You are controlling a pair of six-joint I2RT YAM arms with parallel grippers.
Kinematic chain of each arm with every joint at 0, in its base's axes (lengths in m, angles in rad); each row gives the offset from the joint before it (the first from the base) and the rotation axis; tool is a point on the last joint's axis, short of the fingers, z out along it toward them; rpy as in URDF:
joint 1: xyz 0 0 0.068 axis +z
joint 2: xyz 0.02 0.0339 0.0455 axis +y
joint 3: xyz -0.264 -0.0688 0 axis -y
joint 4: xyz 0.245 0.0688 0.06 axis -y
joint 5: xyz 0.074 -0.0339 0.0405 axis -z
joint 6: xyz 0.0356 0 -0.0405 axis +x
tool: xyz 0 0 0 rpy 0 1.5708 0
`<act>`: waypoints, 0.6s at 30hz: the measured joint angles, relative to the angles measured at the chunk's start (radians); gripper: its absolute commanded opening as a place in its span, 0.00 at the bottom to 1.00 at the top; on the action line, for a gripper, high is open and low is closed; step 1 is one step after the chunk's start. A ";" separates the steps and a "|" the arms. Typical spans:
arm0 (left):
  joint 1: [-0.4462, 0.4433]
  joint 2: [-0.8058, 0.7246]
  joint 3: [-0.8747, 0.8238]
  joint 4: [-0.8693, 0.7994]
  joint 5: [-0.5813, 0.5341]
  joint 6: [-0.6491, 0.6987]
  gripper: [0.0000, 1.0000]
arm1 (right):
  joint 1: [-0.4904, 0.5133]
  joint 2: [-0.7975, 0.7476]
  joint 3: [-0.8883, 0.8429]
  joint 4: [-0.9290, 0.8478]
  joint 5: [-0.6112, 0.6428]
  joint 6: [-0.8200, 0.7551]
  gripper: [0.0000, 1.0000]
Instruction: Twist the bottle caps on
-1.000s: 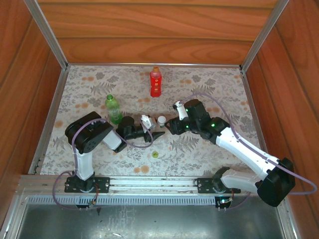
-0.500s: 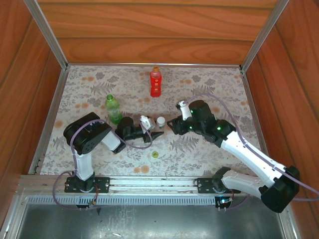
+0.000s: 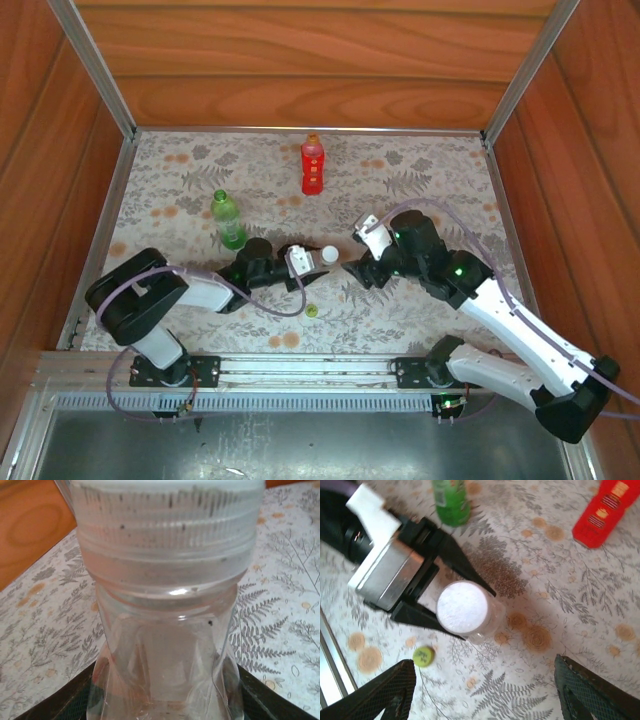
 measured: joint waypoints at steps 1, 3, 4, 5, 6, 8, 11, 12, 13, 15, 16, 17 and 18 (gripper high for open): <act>-0.006 -0.015 0.000 -0.031 -0.018 0.026 0.56 | 0.012 -0.006 0.003 -0.021 0.000 -0.059 0.75; -0.018 -0.038 0.001 -0.085 -0.048 0.064 0.56 | 0.036 -0.006 0.016 -0.058 0.000 -0.159 0.74; -0.021 -0.048 0.001 -0.113 -0.064 0.083 0.56 | 0.052 -0.001 0.026 -0.075 0.005 -0.212 0.74; -0.026 -0.056 0.002 -0.133 -0.076 0.099 0.56 | 0.064 0.006 0.035 -0.086 0.008 -0.248 0.73; -0.031 -0.063 0.002 -0.155 -0.085 0.114 0.56 | 0.082 0.019 0.048 -0.095 0.017 -0.290 0.72; -0.038 -0.071 0.002 -0.184 -0.100 0.137 0.56 | 0.111 0.050 0.069 -0.105 0.040 -0.348 0.72; -0.043 -0.077 0.002 -0.213 -0.112 0.156 0.56 | 0.148 0.120 0.096 -0.106 0.092 -0.427 0.70; -0.045 -0.079 0.003 -0.219 -0.115 0.161 0.56 | 0.155 0.143 0.101 -0.105 0.106 -0.448 0.69; -0.046 -0.082 0.003 -0.224 -0.115 0.166 0.56 | 0.160 0.166 0.102 -0.101 0.118 -0.468 0.69; -0.047 -0.086 0.003 -0.233 -0.116 0.170 0.56 | 0.164 0.202 0.102 -0.096 0.132 -0.496 0.67; -0.047 -0.088 0.003 -0.237 -0.116 0.171 0.56 | 0.166 0.218 0.102 -0.092 0.134 -0.507 0.67; -0.047 -0.090 0.003 -0.240 -0.116 0.173 0.56 | 0.166 0.232 0.102 -0.086 0.134 -0.515 0.66; -0.047 -0.092 0.003 -0.243 -0.116 0.174 0.56 | 0.166 0.246 0.102 -0.076 0.134 -0.522 0.64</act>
